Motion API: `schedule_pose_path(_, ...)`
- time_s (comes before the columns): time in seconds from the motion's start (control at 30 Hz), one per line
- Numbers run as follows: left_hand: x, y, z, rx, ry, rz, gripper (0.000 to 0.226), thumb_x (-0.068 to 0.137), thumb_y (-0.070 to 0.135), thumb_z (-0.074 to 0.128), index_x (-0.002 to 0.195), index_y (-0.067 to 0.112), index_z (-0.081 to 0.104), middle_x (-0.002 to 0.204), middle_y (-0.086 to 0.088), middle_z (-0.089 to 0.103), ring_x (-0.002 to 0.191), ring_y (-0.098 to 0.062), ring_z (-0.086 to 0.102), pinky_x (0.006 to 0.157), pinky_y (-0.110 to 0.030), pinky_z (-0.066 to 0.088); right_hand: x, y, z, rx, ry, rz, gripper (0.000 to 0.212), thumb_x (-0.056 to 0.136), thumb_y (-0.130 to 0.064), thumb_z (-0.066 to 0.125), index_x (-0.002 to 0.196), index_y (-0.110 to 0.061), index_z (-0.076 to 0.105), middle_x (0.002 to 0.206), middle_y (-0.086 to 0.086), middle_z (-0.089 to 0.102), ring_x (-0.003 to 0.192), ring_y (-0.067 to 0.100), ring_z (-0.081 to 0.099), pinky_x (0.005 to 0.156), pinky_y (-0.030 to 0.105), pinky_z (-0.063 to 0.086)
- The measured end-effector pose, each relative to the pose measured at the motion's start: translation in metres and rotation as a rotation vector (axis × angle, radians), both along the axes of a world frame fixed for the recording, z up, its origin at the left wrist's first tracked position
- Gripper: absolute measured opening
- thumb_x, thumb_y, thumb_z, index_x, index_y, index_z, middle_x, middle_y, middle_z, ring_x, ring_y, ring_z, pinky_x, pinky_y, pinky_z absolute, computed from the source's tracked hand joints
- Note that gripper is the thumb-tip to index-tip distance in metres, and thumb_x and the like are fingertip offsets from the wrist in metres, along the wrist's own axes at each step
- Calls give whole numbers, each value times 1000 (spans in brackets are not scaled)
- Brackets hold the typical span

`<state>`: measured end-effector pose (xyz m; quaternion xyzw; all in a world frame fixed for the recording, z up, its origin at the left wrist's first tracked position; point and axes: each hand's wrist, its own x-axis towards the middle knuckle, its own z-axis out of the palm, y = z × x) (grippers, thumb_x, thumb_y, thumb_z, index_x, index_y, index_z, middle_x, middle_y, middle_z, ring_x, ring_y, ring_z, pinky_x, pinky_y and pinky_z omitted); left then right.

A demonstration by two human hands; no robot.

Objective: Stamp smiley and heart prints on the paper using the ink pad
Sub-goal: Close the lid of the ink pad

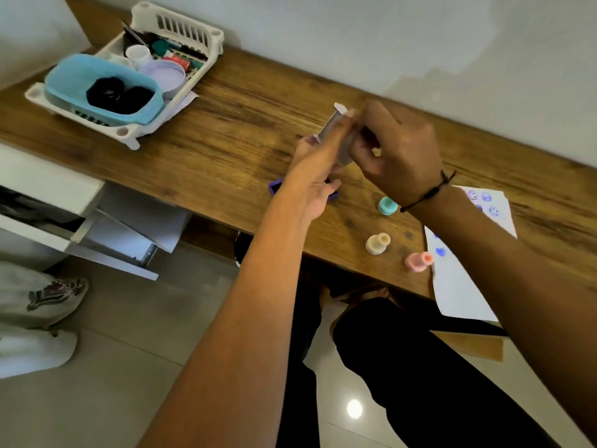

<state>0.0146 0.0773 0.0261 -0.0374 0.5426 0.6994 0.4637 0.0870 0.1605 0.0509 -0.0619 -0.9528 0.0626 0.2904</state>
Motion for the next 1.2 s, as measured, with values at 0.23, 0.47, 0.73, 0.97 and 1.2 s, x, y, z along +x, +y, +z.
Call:
schedule_pose_path(0.23,-11,-23,1,141,29,-60,58,84,35,61,134,9,44,120,-18,59,117,-31,55,107,-45,40,-3,-7,3,-1183,-333,-98,27,87,-46,52,97,-21,53,101,-2,63,90,12,62,78,27,52)
schedule_pose_path(0.47,-23,-48,0,219,114,-225,64,84,34,53,142,11,37,137,-14,54,127,-27,52,114,-44,31,-11,-9,10,-1244,-580,-18,54,61,-61,66,98,-27,47,112,2,63,102,19,64,94,43,51)
schedule_pose_path(0.73,-34,-62,-5,46,224,-161,49,91,45,45,129,13,48,124,-7,62,118,-20,55,109,-35,35,-23,-27,-16,-925,-528,-312,74,57,-53,69,116,-18,42,110,6,61,92,22,59,65,33,51)
schedule_pose_path(0.97,-41,-69,-24,-458,400,-2,45,95,47,32,101,14,62,81,6,53,74,-8,50,80,-31,43,-21,-65,-60,-389,-753,-566,99,60,-71,62,127,-4,33,130,22,45,120,39,40,96,43,39)
schedule_pose_path(1.2,-36,-58,-24,-581,554,-117,51,94,44,32,86,5,65,96,-12,66,91,-28,61,96,-46,49,-29,-77,-68,-392,-701,-619,91,66,-63,63,128,-3,32,130,24,43,121,40,37,95,42,39)
